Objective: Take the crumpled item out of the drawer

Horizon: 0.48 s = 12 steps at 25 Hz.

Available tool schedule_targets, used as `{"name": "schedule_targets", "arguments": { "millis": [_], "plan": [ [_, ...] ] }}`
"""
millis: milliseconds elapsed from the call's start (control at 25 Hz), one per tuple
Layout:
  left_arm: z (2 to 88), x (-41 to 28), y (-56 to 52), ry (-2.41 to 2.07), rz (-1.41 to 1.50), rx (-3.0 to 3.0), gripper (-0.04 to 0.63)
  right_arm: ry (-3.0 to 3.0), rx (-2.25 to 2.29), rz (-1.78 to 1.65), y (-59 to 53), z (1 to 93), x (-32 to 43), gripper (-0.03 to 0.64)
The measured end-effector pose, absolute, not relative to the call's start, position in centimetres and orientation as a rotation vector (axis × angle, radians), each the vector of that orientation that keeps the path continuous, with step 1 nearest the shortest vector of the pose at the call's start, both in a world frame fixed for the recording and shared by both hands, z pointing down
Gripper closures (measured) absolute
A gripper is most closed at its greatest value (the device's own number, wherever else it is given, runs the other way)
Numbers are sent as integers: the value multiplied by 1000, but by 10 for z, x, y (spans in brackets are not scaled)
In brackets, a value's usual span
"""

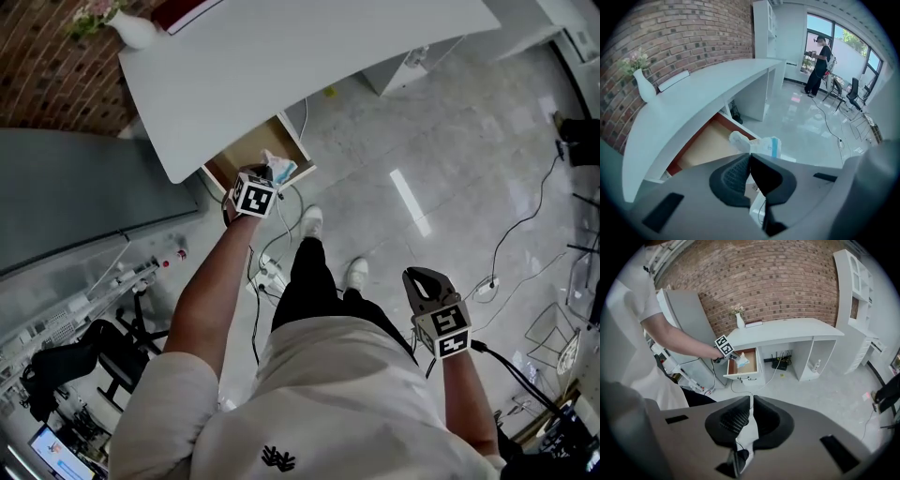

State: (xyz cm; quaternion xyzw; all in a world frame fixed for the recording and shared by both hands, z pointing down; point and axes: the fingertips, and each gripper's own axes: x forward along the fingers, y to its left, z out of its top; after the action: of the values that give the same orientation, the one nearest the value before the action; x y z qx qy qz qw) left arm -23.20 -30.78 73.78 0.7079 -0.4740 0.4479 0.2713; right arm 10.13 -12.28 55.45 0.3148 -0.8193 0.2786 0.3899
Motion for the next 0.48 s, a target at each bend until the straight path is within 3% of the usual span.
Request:
{"name": "schedule_targets", "arguments": {
  "millis": [480],
  "plan": [
    [597, -174, -208, -1319, 1084, 2017, 571, -2210, 794, 608, -71, 510, 140, 575]
  ]
}}
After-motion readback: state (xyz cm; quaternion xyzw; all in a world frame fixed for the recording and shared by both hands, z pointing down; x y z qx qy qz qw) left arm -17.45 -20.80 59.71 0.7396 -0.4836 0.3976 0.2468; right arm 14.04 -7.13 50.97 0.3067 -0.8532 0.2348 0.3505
